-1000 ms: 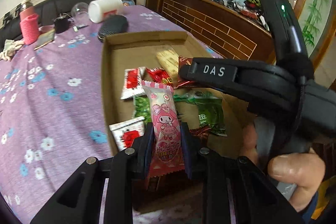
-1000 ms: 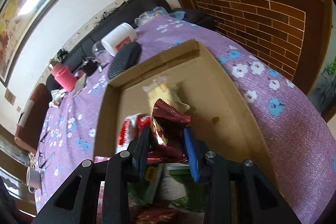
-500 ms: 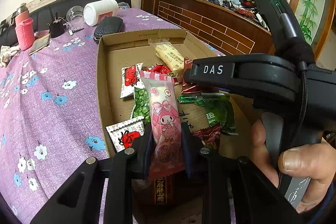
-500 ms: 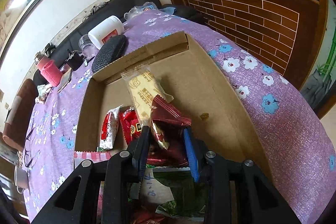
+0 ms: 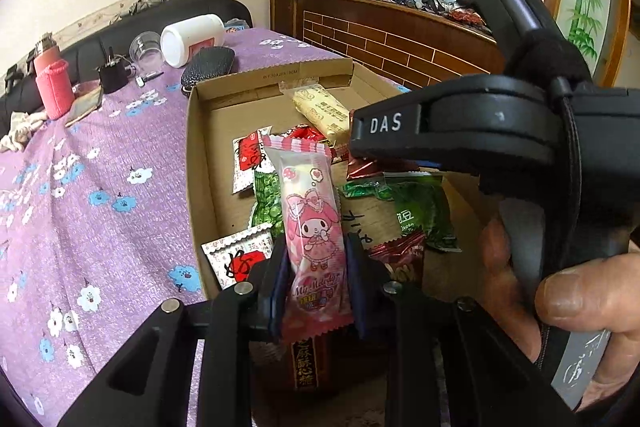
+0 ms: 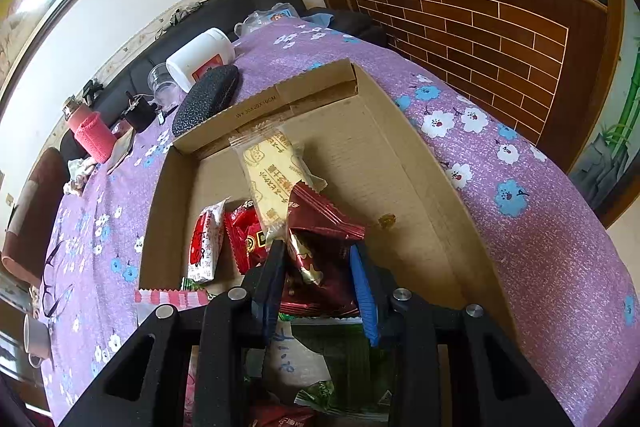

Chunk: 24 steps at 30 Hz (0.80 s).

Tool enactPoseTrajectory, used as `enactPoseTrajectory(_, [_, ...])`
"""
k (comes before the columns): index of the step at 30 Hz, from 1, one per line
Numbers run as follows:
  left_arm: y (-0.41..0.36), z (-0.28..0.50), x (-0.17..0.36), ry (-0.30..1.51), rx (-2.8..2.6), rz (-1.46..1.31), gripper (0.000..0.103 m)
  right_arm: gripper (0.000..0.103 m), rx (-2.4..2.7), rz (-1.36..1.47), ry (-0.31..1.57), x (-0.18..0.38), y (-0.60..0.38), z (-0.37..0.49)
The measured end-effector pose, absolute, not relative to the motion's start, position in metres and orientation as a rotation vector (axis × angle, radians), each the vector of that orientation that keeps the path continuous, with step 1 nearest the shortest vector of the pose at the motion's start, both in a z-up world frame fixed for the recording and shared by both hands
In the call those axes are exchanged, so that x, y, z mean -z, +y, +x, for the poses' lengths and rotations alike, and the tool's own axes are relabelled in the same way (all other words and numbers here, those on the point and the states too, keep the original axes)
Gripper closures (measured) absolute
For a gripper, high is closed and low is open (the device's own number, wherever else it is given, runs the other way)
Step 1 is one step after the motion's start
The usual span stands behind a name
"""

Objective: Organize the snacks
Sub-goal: 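Open both grippers to drop the packets into the tray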

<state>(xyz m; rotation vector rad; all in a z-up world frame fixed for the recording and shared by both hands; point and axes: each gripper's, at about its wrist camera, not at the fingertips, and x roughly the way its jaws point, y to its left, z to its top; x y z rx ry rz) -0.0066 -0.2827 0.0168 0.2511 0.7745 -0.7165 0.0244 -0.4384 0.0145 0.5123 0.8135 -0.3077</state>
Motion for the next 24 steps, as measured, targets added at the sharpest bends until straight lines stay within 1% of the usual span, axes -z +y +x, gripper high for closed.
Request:
enactPoseTrajectory(18, [-0.287,-0.0155,-0.0162,0.745,0.706,0.295,0.075,0.068,0.316,0.5,0.815,-0.0155,-0.4383,0.0229])
enactPoseTrajectory(24, [-0.2867,-0.0176,-0.0174,0.735,0.712,0.294,0.07,0.067,0.319,0.498,0.81,-0.0176,-0.438,0.0213])
